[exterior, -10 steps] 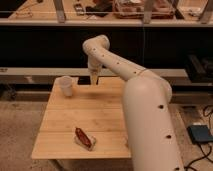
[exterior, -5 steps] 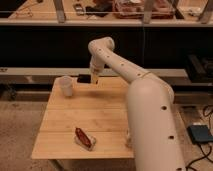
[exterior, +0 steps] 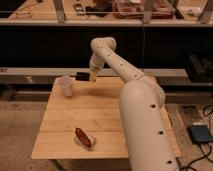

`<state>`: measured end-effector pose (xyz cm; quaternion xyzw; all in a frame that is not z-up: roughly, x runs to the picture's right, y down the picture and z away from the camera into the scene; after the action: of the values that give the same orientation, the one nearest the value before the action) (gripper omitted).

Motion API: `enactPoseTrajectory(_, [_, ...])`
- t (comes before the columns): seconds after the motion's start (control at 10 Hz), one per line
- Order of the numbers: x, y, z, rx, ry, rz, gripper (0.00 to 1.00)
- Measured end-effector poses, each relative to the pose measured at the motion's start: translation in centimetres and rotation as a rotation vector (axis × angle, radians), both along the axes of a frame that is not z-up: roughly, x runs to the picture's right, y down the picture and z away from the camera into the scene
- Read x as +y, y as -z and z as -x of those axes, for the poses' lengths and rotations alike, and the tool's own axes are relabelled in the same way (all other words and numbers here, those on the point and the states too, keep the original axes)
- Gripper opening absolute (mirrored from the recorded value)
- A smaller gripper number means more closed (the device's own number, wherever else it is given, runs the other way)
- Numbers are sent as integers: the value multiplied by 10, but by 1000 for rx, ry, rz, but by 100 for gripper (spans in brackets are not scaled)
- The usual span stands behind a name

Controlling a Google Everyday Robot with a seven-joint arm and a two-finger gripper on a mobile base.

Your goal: Place the eraser in the ceramic cup

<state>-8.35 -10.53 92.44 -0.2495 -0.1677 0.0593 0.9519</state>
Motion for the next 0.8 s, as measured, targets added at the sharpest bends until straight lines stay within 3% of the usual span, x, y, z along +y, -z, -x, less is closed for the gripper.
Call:
enactPoseTrajectory(0.4, [-12,-5,36,-85,39,7,0])
enactPoseTrajectory(0.8, [-8,2,36,-33,117,62,0])
